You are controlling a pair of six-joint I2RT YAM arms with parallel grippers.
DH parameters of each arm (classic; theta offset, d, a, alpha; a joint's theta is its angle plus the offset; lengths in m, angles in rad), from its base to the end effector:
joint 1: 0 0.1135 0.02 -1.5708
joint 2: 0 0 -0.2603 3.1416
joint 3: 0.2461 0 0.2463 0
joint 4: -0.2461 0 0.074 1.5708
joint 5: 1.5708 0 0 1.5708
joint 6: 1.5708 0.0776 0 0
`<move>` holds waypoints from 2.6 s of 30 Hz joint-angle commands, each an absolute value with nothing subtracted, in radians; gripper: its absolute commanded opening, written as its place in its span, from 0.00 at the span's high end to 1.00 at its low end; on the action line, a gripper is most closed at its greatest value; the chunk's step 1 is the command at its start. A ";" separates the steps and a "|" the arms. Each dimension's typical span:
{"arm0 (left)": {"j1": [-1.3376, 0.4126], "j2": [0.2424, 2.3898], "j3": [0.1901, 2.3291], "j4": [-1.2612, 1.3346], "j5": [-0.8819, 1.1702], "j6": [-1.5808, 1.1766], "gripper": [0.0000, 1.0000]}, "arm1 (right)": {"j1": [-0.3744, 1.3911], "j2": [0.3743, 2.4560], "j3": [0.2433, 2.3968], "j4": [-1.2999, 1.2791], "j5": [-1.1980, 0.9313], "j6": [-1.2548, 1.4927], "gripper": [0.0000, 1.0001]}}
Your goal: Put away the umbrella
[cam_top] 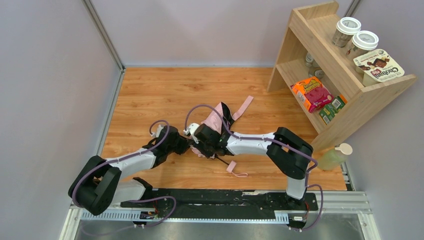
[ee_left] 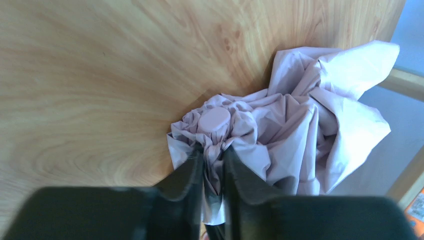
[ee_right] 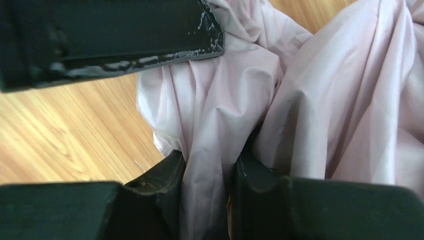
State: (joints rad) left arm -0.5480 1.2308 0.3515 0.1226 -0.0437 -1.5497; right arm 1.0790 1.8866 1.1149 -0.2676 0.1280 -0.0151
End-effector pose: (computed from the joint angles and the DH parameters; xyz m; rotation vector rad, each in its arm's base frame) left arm 0.2083 -0.1231 0.1091 -1.2437 2.2220 -0.9239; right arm 0.1931 0.3395 0.1072 -1.3198 2.2546 0.2163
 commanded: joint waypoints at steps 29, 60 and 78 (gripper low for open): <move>-0.377 0.755 0.361 -0.352 0.198 -1.626 0.24 | 0.813 2.296 1.058 -0.209 -0.735 0.379 1.00; -0.511 1.285 0.262 -0.121 -0.224 -1.572 0.56 | 0.831 2.289 1.120 -0.235 -0.796 0.331 1.00; -0.511 1.210 0.244 -0.310 -0.126 -1.510 1.00 | 0.853 1.846 1.203 -0.394 -0.468 0.223 0.41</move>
